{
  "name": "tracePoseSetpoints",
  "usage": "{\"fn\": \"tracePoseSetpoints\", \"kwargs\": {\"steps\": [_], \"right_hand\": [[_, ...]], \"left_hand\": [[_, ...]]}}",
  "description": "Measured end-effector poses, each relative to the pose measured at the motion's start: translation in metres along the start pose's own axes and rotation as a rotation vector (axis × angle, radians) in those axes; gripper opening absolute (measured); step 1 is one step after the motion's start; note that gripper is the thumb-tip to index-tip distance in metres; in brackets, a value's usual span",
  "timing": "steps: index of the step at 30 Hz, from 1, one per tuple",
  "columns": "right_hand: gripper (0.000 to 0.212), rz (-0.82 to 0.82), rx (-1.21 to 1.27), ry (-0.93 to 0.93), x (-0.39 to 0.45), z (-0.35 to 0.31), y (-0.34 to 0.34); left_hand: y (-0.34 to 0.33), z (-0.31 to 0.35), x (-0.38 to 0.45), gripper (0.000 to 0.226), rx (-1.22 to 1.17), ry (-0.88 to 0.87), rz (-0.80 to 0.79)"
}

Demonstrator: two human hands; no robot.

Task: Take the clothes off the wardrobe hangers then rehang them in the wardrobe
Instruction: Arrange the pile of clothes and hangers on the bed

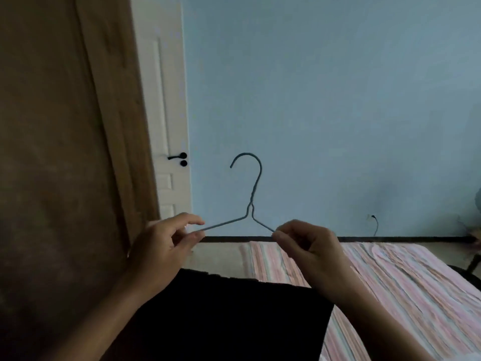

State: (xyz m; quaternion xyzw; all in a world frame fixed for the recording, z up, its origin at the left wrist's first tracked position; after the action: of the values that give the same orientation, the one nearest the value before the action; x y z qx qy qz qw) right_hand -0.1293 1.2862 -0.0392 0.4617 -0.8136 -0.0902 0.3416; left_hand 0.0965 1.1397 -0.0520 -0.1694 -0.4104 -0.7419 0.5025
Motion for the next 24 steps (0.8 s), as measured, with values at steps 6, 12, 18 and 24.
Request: {"fn": "tracePoseSetpoints", "kwargs": {"steps": [6,12,18,24], "right_hand": [[0.012,-0.248,0.208,0.106,0.027,-0.037,-0.060],[0.016,-0.452,0.245,0.197,0.022,-0.073,-0.131],[0.019,-0.550,0.220,0.319,0.017,-0.115,-0.183],[0.014,-0.604,0.201,0.488,0.004,-0.175,-0.237]], "left_hand": [[0.062,0.012,-0.032,0.010,0.072,0.077,0.118],[0.109,0.017,-0.072,0.017,0.150,0.180,0.190],[0.164,0.022,-0.103,0.023,0.194,0.253,0.284],[0.237,0.021,-0.135,0.021,0.274,0.303,0.350]]}}
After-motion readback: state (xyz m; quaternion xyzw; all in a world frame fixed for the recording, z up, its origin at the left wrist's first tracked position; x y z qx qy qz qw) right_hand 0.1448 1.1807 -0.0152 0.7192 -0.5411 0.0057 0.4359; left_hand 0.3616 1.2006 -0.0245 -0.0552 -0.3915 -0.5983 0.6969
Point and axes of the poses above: each hand's wrist, its own x-axis towards the middle knuckle, its own y-axis out of the back of the hand, z = x × y, the point moved 6 cm from there along x, towards the middle knuckle, and after that the axes turned 3 degrees about -y, right-handed, at the moved point
